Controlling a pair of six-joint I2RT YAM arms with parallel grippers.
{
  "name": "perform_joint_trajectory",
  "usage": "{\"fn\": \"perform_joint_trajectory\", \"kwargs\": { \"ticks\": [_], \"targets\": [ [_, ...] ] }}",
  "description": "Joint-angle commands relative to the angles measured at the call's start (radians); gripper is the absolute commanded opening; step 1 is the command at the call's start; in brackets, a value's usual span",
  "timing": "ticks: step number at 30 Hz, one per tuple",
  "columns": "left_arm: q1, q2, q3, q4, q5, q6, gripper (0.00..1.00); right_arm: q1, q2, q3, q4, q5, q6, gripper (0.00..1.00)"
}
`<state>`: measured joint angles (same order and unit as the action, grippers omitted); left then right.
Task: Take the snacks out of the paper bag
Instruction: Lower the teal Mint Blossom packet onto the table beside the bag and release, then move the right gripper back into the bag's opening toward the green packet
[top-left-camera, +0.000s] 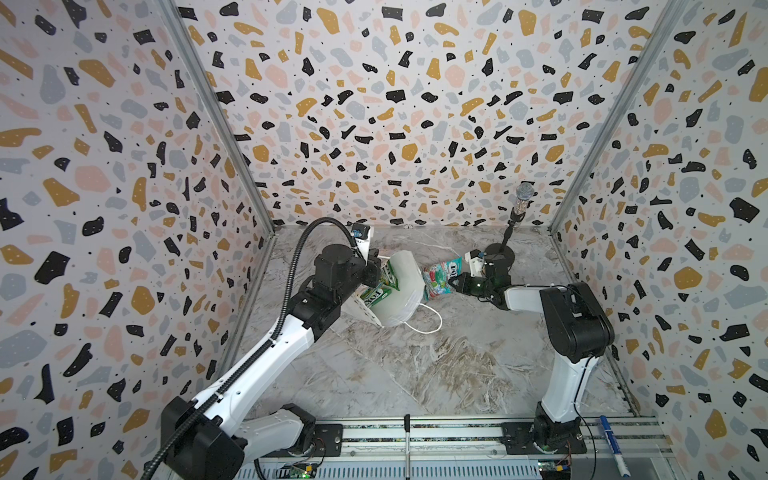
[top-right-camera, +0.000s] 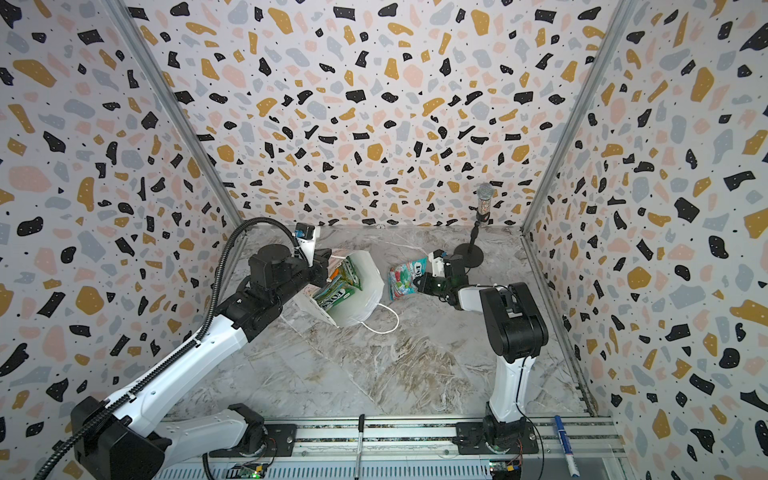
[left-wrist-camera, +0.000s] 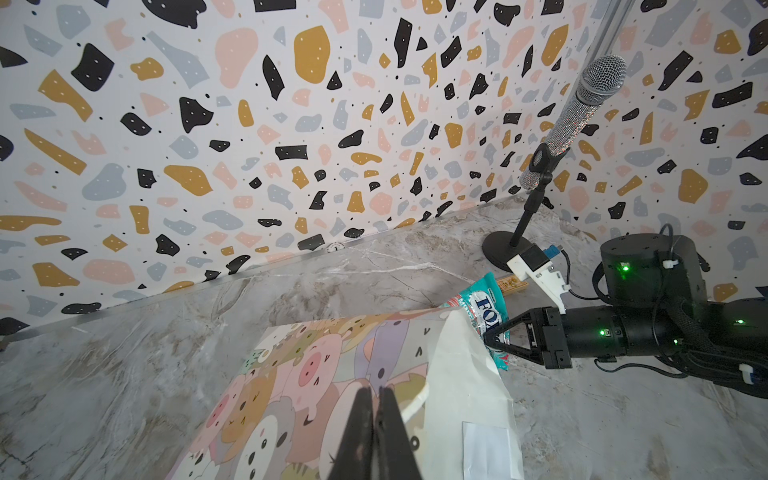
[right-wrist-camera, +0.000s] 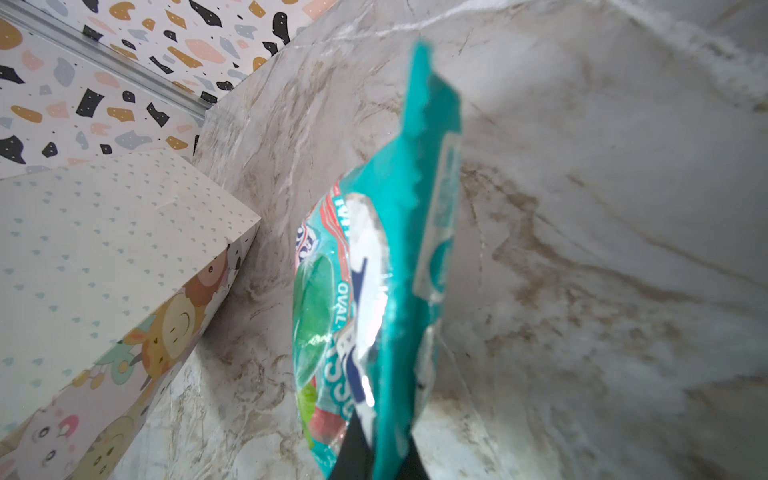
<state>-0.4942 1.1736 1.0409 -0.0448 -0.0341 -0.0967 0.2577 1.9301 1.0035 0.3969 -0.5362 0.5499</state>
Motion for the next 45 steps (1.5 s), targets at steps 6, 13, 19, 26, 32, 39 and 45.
{"fn": "perform_joint_trajectory", "kwargs": {
  "ticks": [6,13,19,26,32,39,45],
  "targets": [
    [-0.002,0.005,0.032,0.014,0.010,0.009,0.00,-0.005,-0.032,-0.005,-0.048,0.088,-0.055,0.41],
    [-0.002,0.006,0.034,0.013,0.010,0.009,0.00,-0.005,-0.094,-0.043,-0.087,0.170,-0.107,0.56],
    [-0.001,0.006,0.033,0.013,0.008,0.009,0.00,-0.004,-0.201,-0.105,-0.102,0.248,-0.155,0.64],
    [-0.003,0.007,0.034,0.011,0.007,0.009,0.00,0.007,-0.371,-0.182,-0.105,0.237,-0.227,0.66],
    [-0.003,0.009,0.034,0.011,0.007,0.009,0.00,0.029,-0.520,-0.232,-0.071,0.150,-0.247,0.66],
    [-0.003,0.008,0.033,0.011,0.005,0.009,0.00,0.105,-0.637,-0.244,-0.036,0.083,-0.265,0.66],
    [-0.003,0.008,0.035,0.011,0.007,0.009,0.00,0.235,-0.667,-0.212,-0.024,0.082,-0.323,0.66]
  ]
}}
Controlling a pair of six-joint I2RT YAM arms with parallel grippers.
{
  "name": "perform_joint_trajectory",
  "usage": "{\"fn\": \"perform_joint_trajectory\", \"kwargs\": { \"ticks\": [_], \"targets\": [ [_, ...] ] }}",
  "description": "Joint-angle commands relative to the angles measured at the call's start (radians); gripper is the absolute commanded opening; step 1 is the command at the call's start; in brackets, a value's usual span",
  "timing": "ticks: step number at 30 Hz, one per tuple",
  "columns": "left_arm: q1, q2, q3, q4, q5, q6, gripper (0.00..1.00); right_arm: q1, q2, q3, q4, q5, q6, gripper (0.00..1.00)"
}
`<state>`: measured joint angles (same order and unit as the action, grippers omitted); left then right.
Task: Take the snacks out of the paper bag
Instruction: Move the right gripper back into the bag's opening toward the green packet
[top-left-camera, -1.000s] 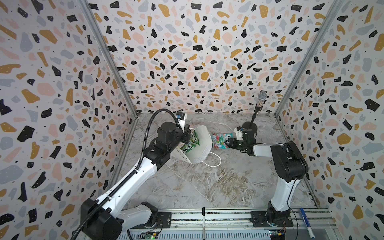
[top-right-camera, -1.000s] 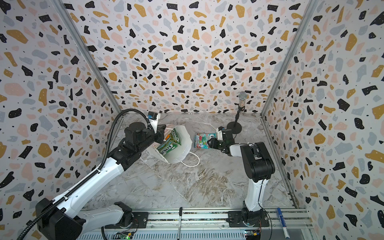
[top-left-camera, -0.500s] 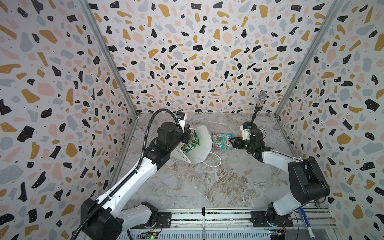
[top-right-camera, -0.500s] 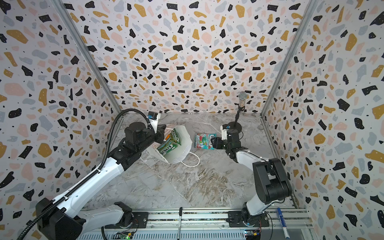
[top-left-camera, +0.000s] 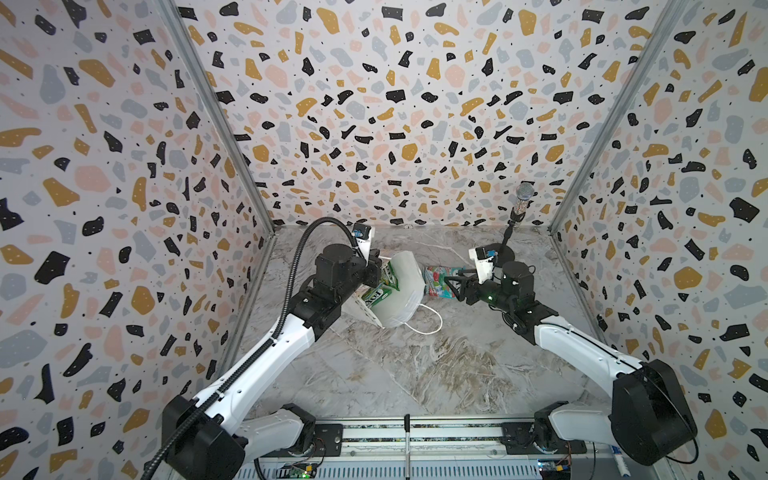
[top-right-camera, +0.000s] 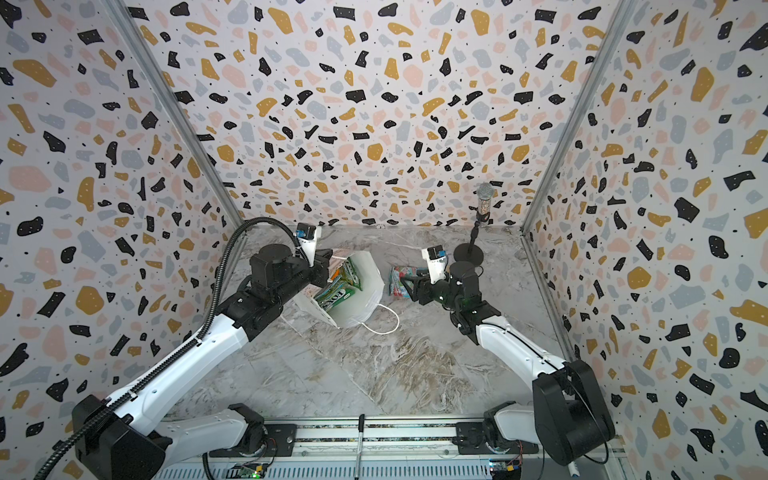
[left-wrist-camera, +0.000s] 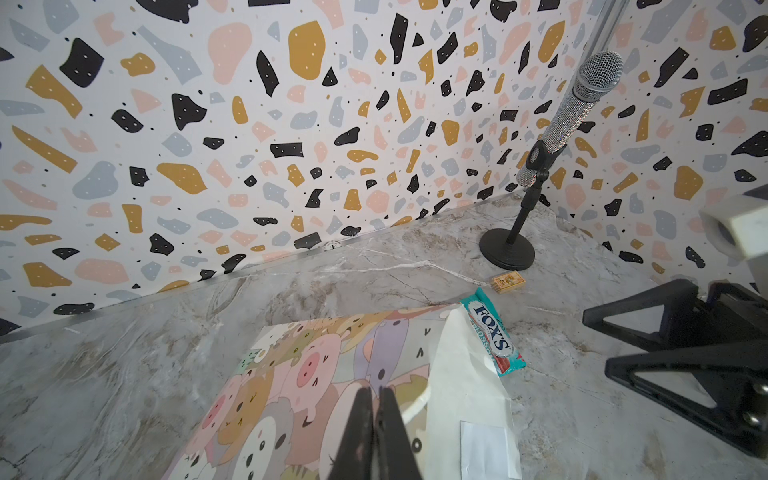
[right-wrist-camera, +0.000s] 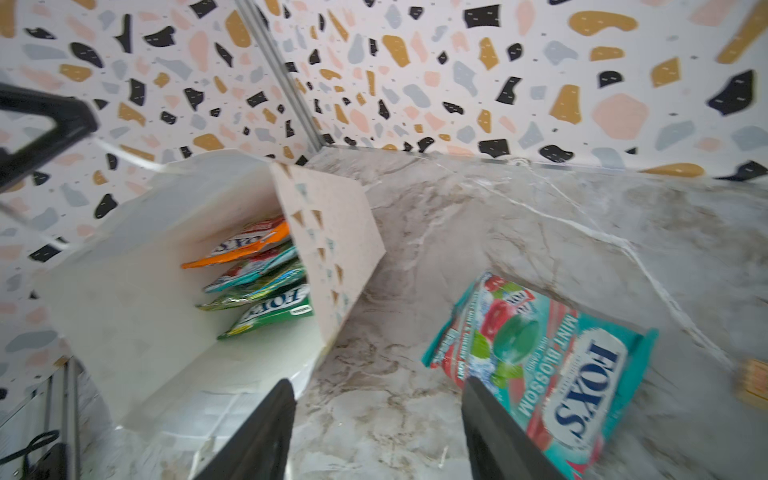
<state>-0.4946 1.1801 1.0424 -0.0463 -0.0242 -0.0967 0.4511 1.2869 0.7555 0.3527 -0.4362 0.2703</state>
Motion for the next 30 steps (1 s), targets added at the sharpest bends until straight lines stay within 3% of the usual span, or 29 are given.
{"fn": "perform_joint_trajectory", "kwargs": {
  "ticks": [1,13,30],
  "targets": [
    [-0.002,0.002,0.033,0.013,-0.002,0.009,0.00,0.065,-0.018,0.045,0.019,-0.015,-0.053,0.66],
    [-0.003,-0.003,0.031,0.014,0.000,0.009,0.00,0.271,0.186,0.230,-0.079,0.081,-0.146,0.65],
    [-0.003,-0.008,0.031,0.017,0.010,0.008,0.00,0.361,0.487,0.434,-0.187,0.295,-0.253,0.50]
  ]
}}
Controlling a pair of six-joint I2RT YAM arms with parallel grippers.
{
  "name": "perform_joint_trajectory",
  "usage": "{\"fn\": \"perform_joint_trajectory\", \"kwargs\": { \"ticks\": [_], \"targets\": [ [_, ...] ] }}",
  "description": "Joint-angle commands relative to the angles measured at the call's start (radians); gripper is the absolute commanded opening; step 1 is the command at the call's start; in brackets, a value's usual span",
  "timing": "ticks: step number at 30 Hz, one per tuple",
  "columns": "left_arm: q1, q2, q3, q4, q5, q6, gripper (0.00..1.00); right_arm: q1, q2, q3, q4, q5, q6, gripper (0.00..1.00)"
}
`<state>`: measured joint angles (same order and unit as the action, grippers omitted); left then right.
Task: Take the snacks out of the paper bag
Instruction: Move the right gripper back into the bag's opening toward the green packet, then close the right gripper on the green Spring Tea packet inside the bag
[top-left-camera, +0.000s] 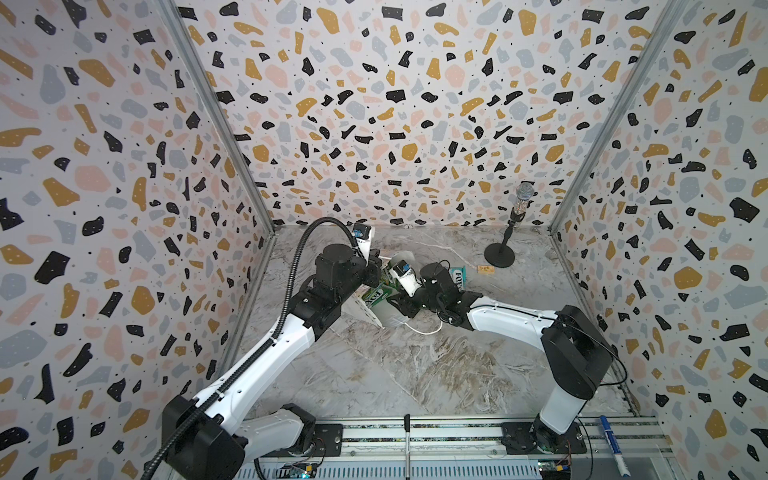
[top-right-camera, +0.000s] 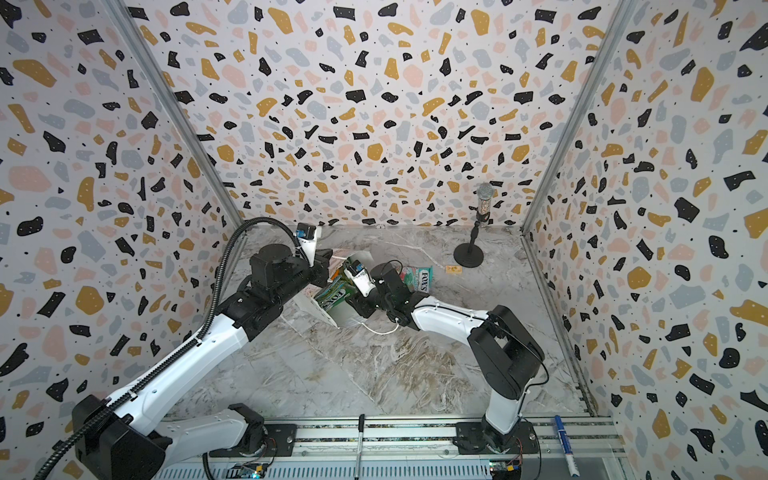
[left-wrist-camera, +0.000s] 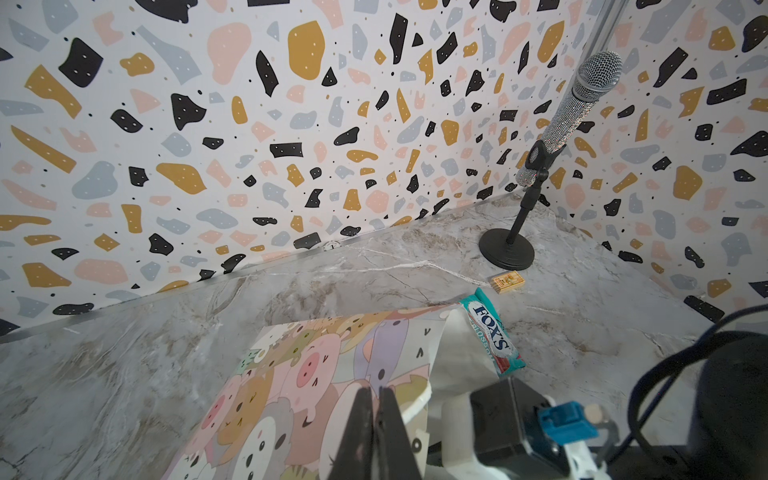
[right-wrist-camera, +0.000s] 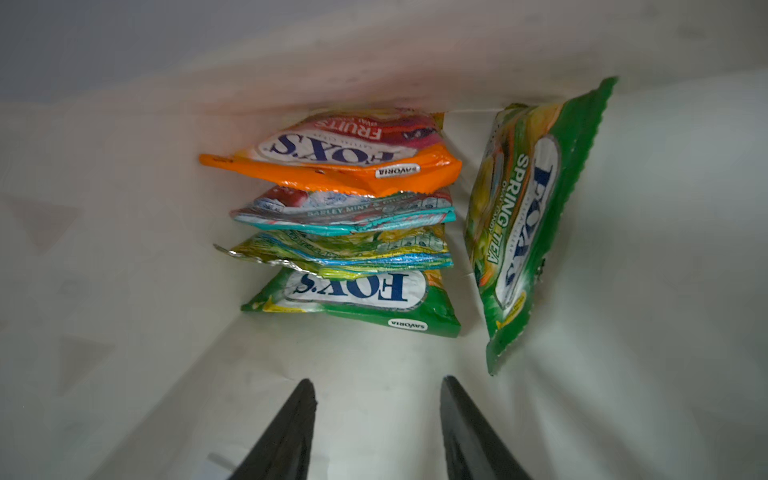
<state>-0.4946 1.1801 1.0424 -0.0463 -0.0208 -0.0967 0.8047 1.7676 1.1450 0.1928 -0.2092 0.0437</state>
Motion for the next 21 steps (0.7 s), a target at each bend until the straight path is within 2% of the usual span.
{"fn": "perform_joint_trajectory", "kwargs": {
  "ticks": [1,12,21],
  "targets": [
    [-0.003,-0.008,0.030,0.017,0.008,0.008,0.00,0.010,0.019,0.056,-0.032,0.086,-0.032,0.50],
    [-0.003,-0.018,0.028,0.026,0.035,0.006,0.00,0.024,0.123,0.137,-0.047,0.335,0.009,0.50],
    [-0.003,-0.025,0.027,0.032,0.064,0.009,0.00,0.024,0.197,0.202,-0.056,0.375,0.056,0.50]
  ]
}}
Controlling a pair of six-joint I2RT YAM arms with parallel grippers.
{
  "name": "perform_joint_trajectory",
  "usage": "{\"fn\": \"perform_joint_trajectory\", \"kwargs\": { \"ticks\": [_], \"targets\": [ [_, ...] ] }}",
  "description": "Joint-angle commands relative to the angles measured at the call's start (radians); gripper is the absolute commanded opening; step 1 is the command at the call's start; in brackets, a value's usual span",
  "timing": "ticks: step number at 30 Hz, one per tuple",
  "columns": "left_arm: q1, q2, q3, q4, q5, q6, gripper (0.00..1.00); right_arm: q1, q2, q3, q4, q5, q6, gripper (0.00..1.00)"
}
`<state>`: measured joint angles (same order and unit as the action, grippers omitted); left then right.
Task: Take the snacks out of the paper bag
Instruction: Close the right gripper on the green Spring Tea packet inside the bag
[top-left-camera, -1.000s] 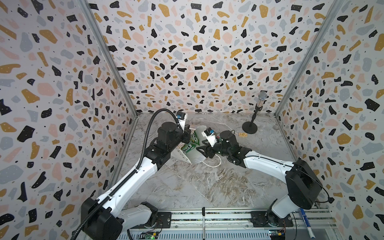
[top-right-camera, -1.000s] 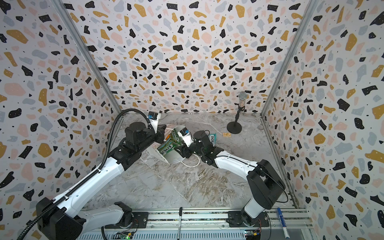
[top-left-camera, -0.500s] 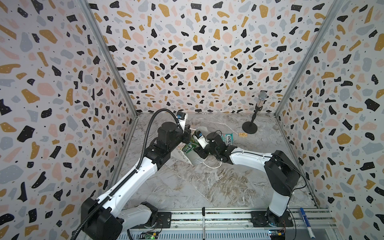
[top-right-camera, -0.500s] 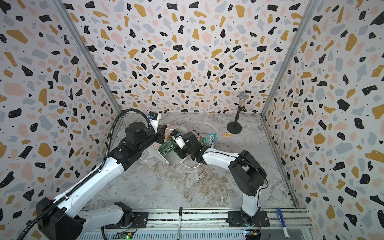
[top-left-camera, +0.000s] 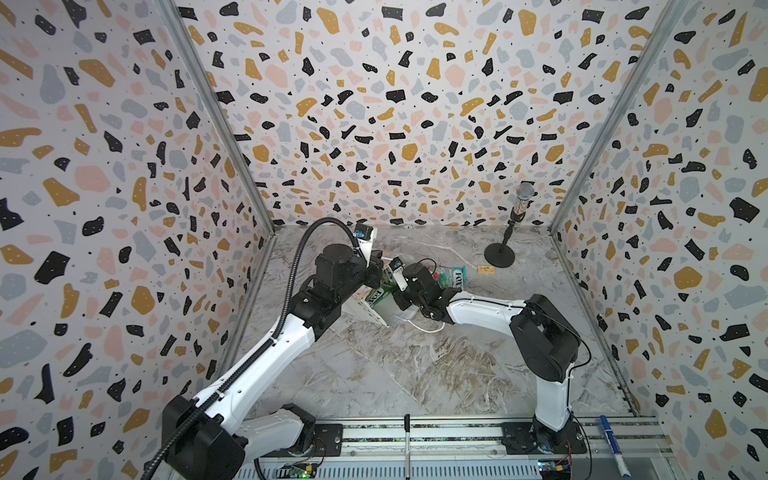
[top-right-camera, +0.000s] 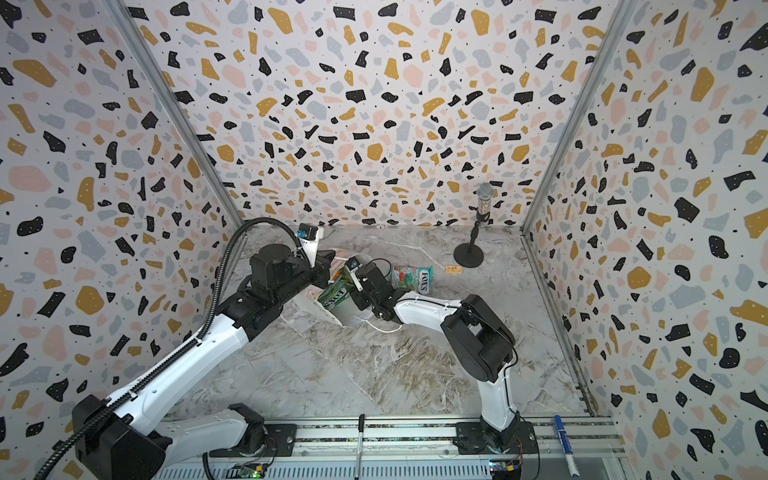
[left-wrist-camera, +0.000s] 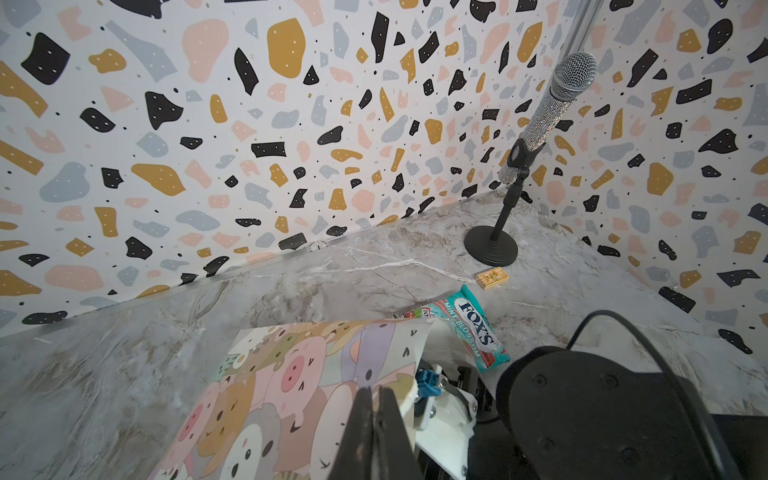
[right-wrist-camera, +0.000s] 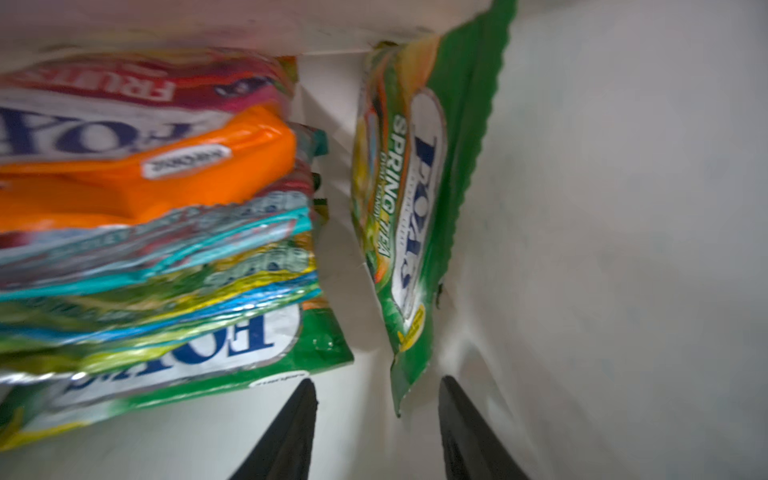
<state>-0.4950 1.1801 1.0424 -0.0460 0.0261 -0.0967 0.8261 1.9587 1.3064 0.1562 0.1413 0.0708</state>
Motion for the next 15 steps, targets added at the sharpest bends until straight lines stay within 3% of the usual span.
{"fn": "perform_joint_trajectory", "kwargs": {
  "ticks": [1,15],
  "targets": [
    [-0.002,-0.025,0.025,0.033,0.020,0.009,0.00,0.002,0.014,0.048,-0.021,0.022,0.034,0.50],
    [-0.004,-0.028,0.026,0.034,0.041,0.013,0.00,-0.031,0.086,0.104,0.043,-0.041,0.126,0.55]
  ]
}}
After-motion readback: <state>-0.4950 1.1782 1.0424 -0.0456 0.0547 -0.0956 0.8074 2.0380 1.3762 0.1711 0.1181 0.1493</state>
